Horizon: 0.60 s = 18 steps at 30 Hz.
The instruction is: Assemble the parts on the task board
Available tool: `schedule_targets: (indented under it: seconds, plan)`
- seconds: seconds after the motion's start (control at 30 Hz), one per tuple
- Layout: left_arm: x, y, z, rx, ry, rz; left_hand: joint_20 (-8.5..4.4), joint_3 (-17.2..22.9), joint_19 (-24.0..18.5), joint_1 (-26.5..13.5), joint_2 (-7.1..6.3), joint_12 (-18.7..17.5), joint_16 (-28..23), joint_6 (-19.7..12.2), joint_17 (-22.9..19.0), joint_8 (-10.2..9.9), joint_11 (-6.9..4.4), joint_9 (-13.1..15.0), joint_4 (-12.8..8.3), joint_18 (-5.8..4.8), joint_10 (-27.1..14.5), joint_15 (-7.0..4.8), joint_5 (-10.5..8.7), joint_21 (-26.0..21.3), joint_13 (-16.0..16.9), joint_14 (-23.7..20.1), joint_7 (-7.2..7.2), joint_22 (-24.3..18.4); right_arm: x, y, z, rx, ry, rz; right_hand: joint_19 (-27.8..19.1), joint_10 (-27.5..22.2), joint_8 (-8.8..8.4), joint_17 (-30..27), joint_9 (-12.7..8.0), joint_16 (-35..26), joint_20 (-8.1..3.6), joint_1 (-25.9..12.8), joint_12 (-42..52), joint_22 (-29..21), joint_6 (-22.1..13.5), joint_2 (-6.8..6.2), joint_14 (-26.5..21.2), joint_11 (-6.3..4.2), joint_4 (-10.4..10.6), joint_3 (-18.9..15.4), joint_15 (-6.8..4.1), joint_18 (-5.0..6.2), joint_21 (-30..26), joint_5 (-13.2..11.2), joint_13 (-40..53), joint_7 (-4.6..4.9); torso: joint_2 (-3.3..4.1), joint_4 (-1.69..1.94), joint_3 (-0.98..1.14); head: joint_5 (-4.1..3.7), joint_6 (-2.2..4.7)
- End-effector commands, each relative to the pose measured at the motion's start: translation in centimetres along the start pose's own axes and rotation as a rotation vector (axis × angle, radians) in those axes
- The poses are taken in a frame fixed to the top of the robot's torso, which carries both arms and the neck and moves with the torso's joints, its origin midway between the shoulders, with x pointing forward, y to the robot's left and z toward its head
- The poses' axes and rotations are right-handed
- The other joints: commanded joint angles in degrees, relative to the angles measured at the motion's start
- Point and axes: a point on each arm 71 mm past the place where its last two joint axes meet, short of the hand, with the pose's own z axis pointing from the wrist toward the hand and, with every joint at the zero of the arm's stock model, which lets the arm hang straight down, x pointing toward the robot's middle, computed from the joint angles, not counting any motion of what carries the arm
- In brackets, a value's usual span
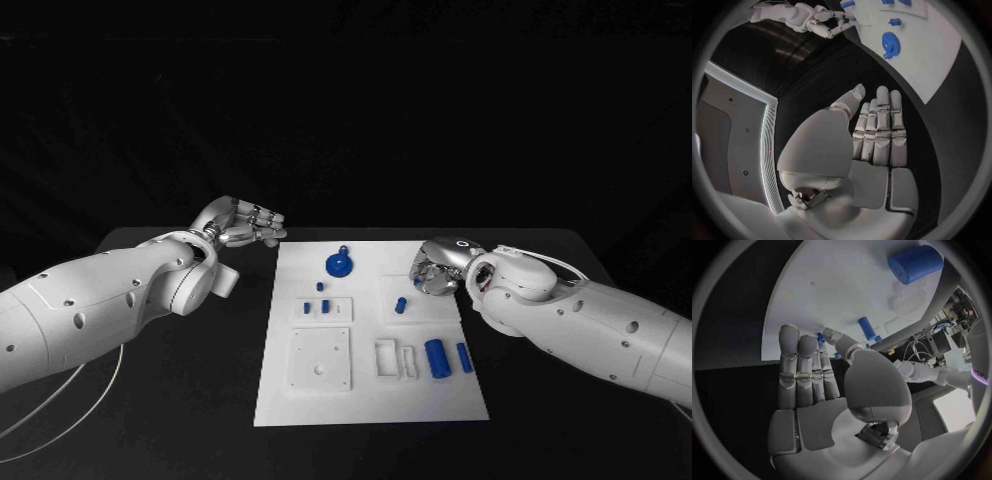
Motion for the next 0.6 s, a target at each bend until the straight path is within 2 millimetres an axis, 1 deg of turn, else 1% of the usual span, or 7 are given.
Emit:
schedule_targets:
  seconds: [0.03, 0.07, 0.17, 0.23, 0.43, 0.47, 0.6]
  plan:
    - [0.02, -0.21, 0.05, 0.011, 0.000, -0.011, -0.10, -0.2, 0.3, -0.2, 0.58, 0.1, -0.4, 0.1, 0.1, 0.0, 0.00, 0.0, -0.1, -0.99, -0.1, -0.03, 0.18, 0.2, 0.0, 0.4, 0.29, 0.0, 0.38, 0.31, 0.00, -0.001, -0.011, -0.020, 0.2, 1.4, -0.24, 0.0, 0.2, 0.1, -0.40, -0.6, -0.2, 0.7, 1.5, 0.06, 0.3, -0.44, 1.0, 4.1, -0.24, 0.13, 0.1, -2.0, 0.4, -0.30, -0.01, 0.02, -0.02, -0.05, -0.08]
    - [0.02, -0.20, 0.05, 0.011, 0.000, -0.011, -0.10, -0.2, 0.3, -0.2, 0.58, 0.1, -0.4, 0.1, 0.1, 0.0, 0.00, 0.0, -0.1, -0.99, -0.1, -0.03, 0.18, 0.2, 0.0, 0.4, 0.29, 0.0, 0.38, 0.34, 0.01, 0.001, -0.015, -0.022, 0.3, 2.2, -0.24, 0.0, 0.4, 0.0, -0.61, -0.5, -0.2, 1.1, 2.3, -0.01, 0.4, -0.68, 1.4, 5.8, -0.48, -0.09, 0.3, -2.8, 0.5, -0.49, -0.01, 0.02, -0.02, -0.05, -0.08]
    - [0.04, -0.19, 0.06, 0.010, 0.002, -0.011, -0.12, -0.1, 0.4, -0.2, 0.62, 0.1, -0.3, 0.1, 0.2, 0.0, -0.02, 0.0, -0.1, -0.97, -0.1, -0.07, 0.19, 0.3, 0.0, 0.5, 0.28, 0.0, 0.39, 0.42, 0.06, 0.010, -0.023, -0.033, 0.7, 3.7, -0.22, -0.1, 0.9, -0.1, -1.07, -0.5, -0.1, 2.8, 3.7, -0.32, 0.7, -1.04, 1.7, 8.7, -0.85, -0.62, 1.3, -2.9, 0.9, -0.80, 0.01, 0.06, -0.02, -0.04, -0.17]
    - [0.05, -0.19, 0.07, 0.009, 0.003, -0.011, -0.14, -0.2, 0.4, -0.2, 0.64, 0.1, -0.3, 0.1, 0.2, 0.0, -0.02, 0.0, -0.1, -0.96, -0.1, -0.08, 0.18, 0.3, 0.0, 0.6, 0.27, 0.0, 0.40, 0.48, 0.10, 0.017, -0.028, -0.041, 0.8, 4.2, -0.19, -0.2, 1.1, -0.2, -1.23, -0.5, -0.1, 3.6, 4.1, -0.53, 0.9, -1.19, 1.7, 9.6, -0.99, -0.78, 1.7, -3.1, 1.0, -0.96, 0.00, 0.05, -0.01, -0.11, -0.23]
    - [0.00, -0.13, 0.10, 0.007, 0.006, -0.011, -0.27, -0.2, 0.8, -0.1, 0.67, 0.1, 0.0, 0.2, 0.5, 0.0, -0.05, 0.0, -0.1, -0.90, -0.1, -0.23, 0.16, 0.4, 0.0, 1.0, 0.27, 0.2, 0.42, 0.57, 0.17, 0.036, -0.042, -0.062, 1.0, 4.7, -0.24, -0.3, 1.4, -0.5, -1.44, -0.6, -0.1, 5.8, 4.6, -0.93, 1.2, -1.32, 1.7, 10.4, -1.14, -1.01, 2.2, -3.1, 1.1, -1.11, -0.02, 0.04, -0.05, -0.18, -0.32]
    - [-0.02, -0.12, 0.10, 0.006, 0.006, -0.011, -0.28, -0.2, 0.8, -0.1, 0.67, 0.1, 0.0, 0.2, 0.5, 0.0, -0.05, 0.0, -0.1, -0.90, -0.1, -0.23, 0.16, 0.4, 0.0, 1.0, 0.27, 0.2, 0.40, 0.59, 0.18, 0.039, -0.047, -0.064, 1.1, 4.7, -0.23, -0.3, 1.4, -0.5, -1.44, -0.5, -0.1, 6.0, 4.6, -0.95, 1.2, -1.30, 1.7, 10.5, -1.14, -1.03, 2.3, -3.1, 1.1, -1.10, -0.03, 0.04, -0.07, -0.08, -0.29]
    - [-0.17, -0.03, 0.14, 0.005, 0.003, -0.010, -0.28, -0.2, 0.8, -0.1, 0.67, 0.1, 0.0, 0.2, 0.5, 0.0, -0.05, 0.0, -0.1, -0.90, -0.1, -0.23, 0.16, 0.4, 0.0, 1.0, 0.27, 0.2, 0.29, 0.65, 0.19, 0.048, -0.066, -0.070, 1.4, 4.9, -0.23, -0.2, 1.5, -0.6, -1.49, -0.6, -0.1, 7.8, 4.8, -1.15, 1.4, -1.37, 1.7, 10.8, -1.21, -1.09, 2.4, -3.1, 0.9, -1.17, -0.04, 0.03, -0.01, 0.06, -0.27]
